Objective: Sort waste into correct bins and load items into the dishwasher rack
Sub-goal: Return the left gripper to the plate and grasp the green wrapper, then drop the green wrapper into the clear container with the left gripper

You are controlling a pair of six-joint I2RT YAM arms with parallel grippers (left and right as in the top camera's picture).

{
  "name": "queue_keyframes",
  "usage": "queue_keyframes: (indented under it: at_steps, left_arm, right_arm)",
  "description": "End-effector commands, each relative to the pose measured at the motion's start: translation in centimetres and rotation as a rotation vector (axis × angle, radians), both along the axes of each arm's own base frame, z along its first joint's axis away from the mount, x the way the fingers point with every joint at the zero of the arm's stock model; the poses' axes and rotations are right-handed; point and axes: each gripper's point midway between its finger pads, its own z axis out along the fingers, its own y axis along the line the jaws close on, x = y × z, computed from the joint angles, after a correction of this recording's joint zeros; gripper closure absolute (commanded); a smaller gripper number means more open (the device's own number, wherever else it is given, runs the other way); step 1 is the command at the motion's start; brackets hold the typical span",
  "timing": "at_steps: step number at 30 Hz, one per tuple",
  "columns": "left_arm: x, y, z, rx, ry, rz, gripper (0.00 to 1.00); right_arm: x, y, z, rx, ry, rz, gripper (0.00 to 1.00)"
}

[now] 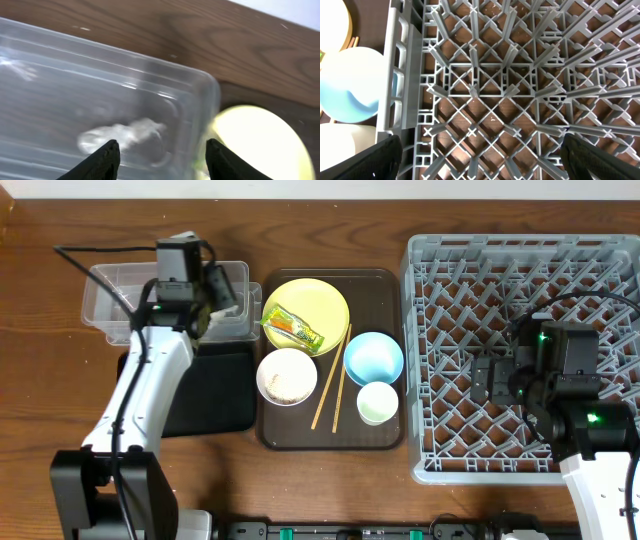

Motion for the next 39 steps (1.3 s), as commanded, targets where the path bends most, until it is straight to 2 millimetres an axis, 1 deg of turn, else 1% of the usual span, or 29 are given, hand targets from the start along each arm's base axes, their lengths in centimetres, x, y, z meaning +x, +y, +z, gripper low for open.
queue_keyframes:
  at_steps: [1,3,6,8,12,15,20,24,29,32,34,36,39]
  left_arm:
    - [-0.8,-4.5,0.2,-0.043,0.019,-0.13,0.43]
    - [-1.6,-6.2,-0.9,-0.035,0.062,-0.159,0.43]
    - [-2.5,-7.6,-3.0,-0.044,0.135,-0.119,0.42]
    - [-3.0,-8.8,-4.8,-0.066,0.186,-0.106,0.43]
    - [-3.5,-10.3,-8.0,-0.089,0.27,-0.077,0.43]
    - [-3.5,-10.8,-10.1,-0.09,0.308,-0.066,0.42]
    - [-3.4,-10.8,-12.3,-0.082,0.343,-0.064,0.43]
    - [-3.2,-11.1,-13.3,-0.089,0.352,-0.069,0.43]
    - [-3.5,-11.0,-14.8,-0.081,0.384,-0.063,0.43]
    - [-3.2,-11.1,-15.0,-0.083,0.379,-0.064,0.43]
    - [-2.8,-11.2,-14.8,-0.088,0.361,-0.066,0.49]
    - [-2.4,-11.3,-14.6,-0.092,0.343,-0.067,0.62]
    - [-1.9,-11.5,-14.3,-0.1,0.319,-0.07,0.77]
  right_arm:
    - [0.3,0.2,0.9,0.011,-0.021,-0.001,0.01]
    - [0.3,0.2,0.9,0.011,-0.022,-0.001,0.01]
    - [0.3,0.2,0.9,0.011,-0.022,-0.001,0.01]
    - [0.3,0.2,0.9,0.011,-0.022,-0.001,0.01]
    - [0.3,0.2,0.9,0.011,-0.021,-0.002,0.01]
    - [0.3,0.2,0.9,0.011,-0.021,-0.001,0.01]
    - [0.3,0.2,0.9,0.011,-0.021,-0.002,0.01]
    - [0.3,0.2,0.9,0.011,-0.021,-0.001,0.01]
    - [0.3,0.2,0.9,0.011,-0.021,-0.001,0.01]
    - [0.3,0.2,0.9,0.011,-0.021,-0.001,0.01]
    - [0.3,0.2,0.9,0.011,-0.021,-0.001,0.01]
    - [0.3,0.2,0.9,0.011,-0.021,-0.001,0.01]
    - [0.3,0.2,0.9,0.011,-0.021,-0.001,0.01]
